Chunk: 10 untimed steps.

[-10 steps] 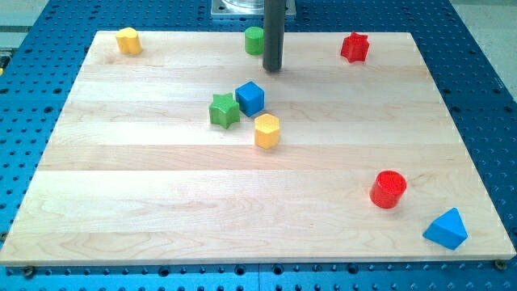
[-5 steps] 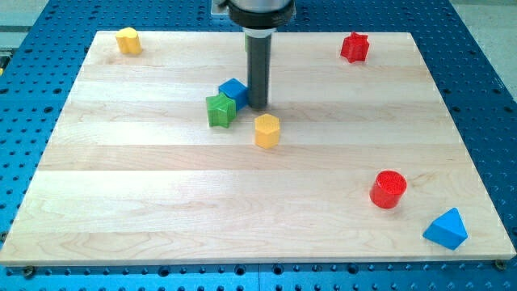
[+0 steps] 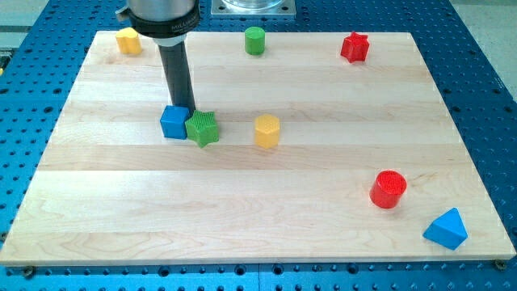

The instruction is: Slide the blue cube to the left center

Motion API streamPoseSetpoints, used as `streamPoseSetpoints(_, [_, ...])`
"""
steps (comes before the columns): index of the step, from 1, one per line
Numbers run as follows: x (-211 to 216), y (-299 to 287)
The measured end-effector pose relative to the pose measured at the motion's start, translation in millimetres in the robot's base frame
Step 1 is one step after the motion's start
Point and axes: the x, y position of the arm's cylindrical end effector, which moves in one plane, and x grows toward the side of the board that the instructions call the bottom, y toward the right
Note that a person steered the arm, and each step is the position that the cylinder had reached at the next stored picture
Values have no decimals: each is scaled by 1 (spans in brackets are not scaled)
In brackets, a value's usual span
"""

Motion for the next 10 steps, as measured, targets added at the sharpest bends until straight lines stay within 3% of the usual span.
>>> streamPoseSetpoints(1, [25,17])
streamPoseSetpoints(2, [36,-26])
streamPoseSetpoints(4, [73,-54])
streamPoseSetpoints(6, [38,-99])
streamPoseSetpoints(8, [26,-95])
streamPoseSetpoints(10, [26,-56])
